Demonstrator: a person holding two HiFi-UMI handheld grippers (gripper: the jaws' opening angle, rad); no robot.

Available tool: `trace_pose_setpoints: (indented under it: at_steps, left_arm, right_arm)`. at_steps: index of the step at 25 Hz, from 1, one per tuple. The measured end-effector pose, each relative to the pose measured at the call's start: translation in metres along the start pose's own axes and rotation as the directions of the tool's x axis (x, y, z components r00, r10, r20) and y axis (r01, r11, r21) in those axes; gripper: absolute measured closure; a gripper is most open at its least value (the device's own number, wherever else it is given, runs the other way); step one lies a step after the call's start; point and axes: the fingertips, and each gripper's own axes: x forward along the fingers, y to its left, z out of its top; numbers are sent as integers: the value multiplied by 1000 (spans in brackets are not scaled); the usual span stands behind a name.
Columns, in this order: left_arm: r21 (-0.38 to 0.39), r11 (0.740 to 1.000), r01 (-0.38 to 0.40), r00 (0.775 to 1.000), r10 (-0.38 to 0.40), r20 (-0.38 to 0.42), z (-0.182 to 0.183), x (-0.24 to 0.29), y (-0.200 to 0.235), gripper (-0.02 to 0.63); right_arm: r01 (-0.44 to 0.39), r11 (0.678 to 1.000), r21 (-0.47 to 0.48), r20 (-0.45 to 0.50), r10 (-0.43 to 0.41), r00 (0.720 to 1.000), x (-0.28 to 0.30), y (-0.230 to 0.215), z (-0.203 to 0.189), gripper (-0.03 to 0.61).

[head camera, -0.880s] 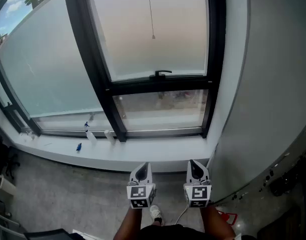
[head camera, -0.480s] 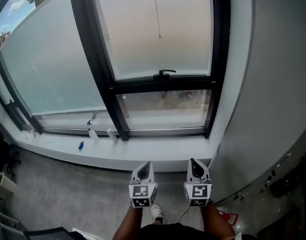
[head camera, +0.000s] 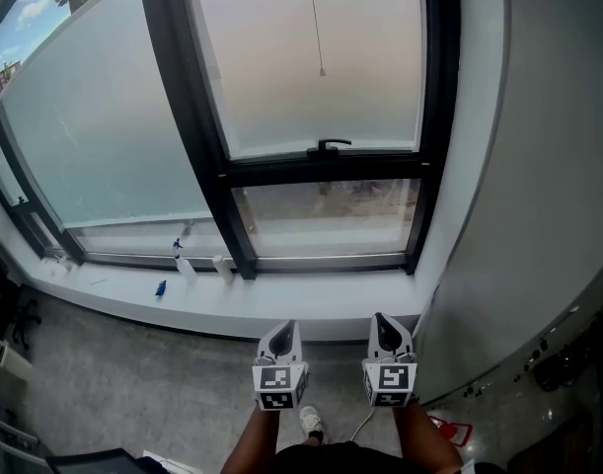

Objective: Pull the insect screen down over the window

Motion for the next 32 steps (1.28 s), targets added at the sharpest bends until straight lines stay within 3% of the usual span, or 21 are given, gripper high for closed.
trace_pose_setpoints:
  at_steps: [11, 19, 32]
  left_arm:
    - [-23, 1000, -9, 1000, 9, -13, 0, 33, 43, 611]
    - [-16, 1000, 26, 1000, -26, 1, 4, 81, 78, 611]
    - [-35, 994, 106, 994, -105, 12, 20, 147, 114, 611]
  right_arm:
    - [2, 1000, -17, -16, -2, 1000, 54, 16, 1, 575]
    - [5, 999, -43, -15, -6, 1000, 110, 26, 5, 575]
    - [87, 995, -45, -35, -89, 995, 170, 28, 9, 575]
